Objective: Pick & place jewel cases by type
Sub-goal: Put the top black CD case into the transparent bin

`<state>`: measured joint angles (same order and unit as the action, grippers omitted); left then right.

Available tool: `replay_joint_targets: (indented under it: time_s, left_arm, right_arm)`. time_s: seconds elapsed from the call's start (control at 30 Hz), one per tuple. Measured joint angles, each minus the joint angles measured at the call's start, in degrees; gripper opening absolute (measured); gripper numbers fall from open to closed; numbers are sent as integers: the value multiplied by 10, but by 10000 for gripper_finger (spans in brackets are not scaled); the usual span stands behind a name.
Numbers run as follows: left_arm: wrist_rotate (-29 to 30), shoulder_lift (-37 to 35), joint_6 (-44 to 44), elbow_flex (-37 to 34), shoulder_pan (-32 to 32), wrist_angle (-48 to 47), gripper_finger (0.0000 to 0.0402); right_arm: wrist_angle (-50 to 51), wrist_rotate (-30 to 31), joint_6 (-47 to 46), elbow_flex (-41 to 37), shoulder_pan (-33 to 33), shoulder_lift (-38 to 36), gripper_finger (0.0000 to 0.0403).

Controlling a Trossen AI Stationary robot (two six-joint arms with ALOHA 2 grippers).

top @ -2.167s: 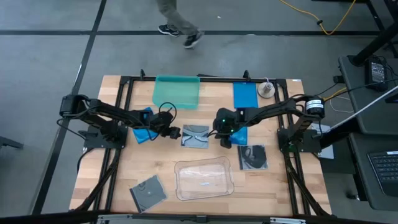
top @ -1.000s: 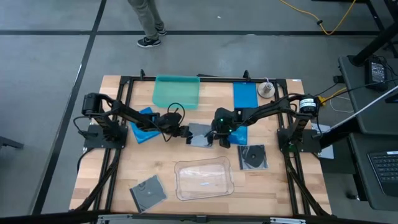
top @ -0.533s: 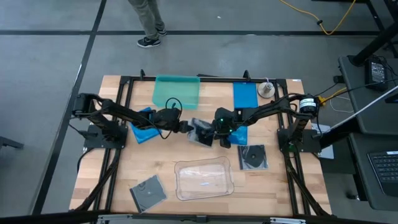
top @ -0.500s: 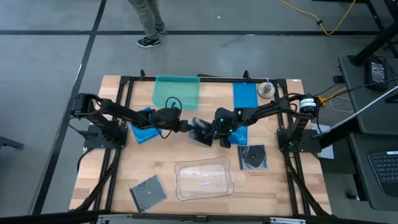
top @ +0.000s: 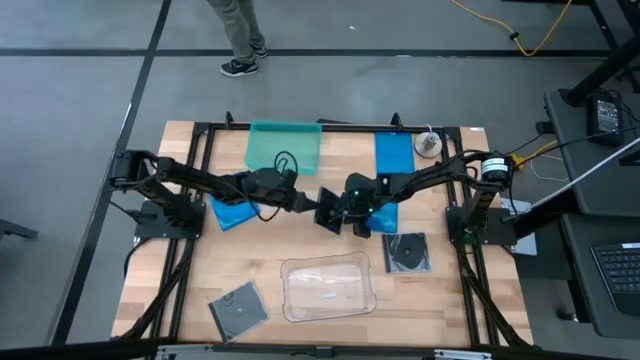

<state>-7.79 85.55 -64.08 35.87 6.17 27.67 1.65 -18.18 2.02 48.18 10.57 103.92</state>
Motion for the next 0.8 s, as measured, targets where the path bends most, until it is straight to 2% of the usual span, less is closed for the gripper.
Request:
replay_joint_targets:
  time_s: [0.13, 0.27, 0.47, 0.63, 0.8]
  left_arm:
    - [-4, 6, 37, 27, 4, -101, 197]
    - [-19, 29, 37, 33, 12, -110, 189]
    - [-9, 51, 17, 32, 28, -115, 170]
    - [-8, 50, 17, 32, 42, -123, 135]
    - [-13, 50, 17, 32, 47, -139, 84]
  right_arm:
    - [-15, 27, 4, 3, 3, 2, 7]
    - [-13, 26, 8, 2, 5, 1, 7]
    - [-10, 17, 8, 2, 7, 1, 7]
    - [-8, 16, -1, 2, 7, 1, 7]
    - [-6, 20, -3, 1, 7, 0, 7]
